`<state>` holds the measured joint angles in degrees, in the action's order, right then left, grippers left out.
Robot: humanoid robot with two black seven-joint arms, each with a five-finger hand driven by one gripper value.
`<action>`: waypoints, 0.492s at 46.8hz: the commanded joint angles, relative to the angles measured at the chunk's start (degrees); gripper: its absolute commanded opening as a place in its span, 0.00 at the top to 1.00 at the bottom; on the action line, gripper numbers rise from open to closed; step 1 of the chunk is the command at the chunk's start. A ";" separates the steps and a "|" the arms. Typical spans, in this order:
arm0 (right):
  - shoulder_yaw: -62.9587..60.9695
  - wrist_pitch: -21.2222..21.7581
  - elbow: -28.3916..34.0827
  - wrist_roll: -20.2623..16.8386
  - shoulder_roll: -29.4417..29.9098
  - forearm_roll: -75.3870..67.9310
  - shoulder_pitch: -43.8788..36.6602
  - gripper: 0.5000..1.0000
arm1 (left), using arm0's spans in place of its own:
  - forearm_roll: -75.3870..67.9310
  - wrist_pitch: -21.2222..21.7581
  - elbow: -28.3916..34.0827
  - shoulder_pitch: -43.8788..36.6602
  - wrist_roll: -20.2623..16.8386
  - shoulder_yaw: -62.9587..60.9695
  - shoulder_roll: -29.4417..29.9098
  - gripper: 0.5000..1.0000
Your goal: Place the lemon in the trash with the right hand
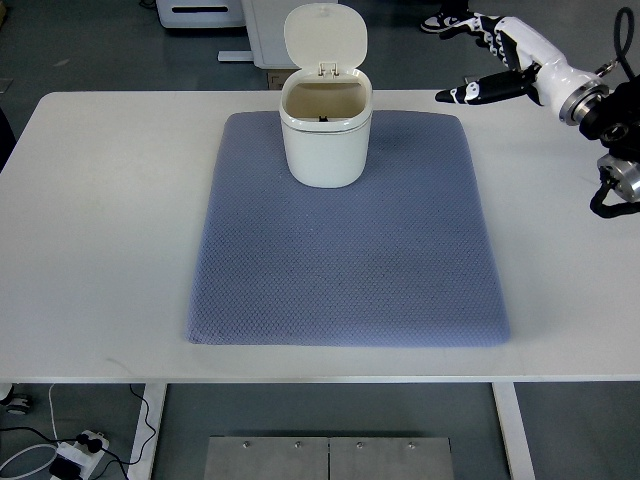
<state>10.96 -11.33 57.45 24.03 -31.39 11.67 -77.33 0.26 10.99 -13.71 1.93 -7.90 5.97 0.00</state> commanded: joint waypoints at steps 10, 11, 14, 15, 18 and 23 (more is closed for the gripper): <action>-14.03 0.34 -8.67 -0.39 1.41 -0.60 9.91 0.00 | 0.00 0.00 0.00 0.00 -0.01 -0.09 0.00 0.00; -15.17 0.43 -9.20 -0.39 1.68 -0.60 10.79 0.00 | 0.00 0.00 0.00 0.00 -0.01 0.00 0.00 0.00; -17.55 0.43 -10.78 -0.39 2.73 -0.60 12.64 0.00 | 0.00 0.00 0.00 0.00 -0.01 0.00 0.00 0.00; -18.08 0.43 -11.31 -0.39 3.17 -0.60 12.99 0.00 | 0.00 0.00 0.00 0.00 -0.01 0.00 0.00 0.00; -19.13 0.69 -13.15 -0.39 4.84 -0.77 13.70 0.00 | 0.00 0.00 0.00 0.00 -0.01 0.00 0.00 0.00; -21.33 0.78 -15.44 -0.30 7.13 -2.61 15.36 0.00 | 0.00 0.00 0.00 0.00 -0.01 0.00 0.00 0.00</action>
<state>-9.24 -10.63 43.27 23.70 -25.35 10.29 -63.02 0.27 10.99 -13.71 1.93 -7.92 5.97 0.00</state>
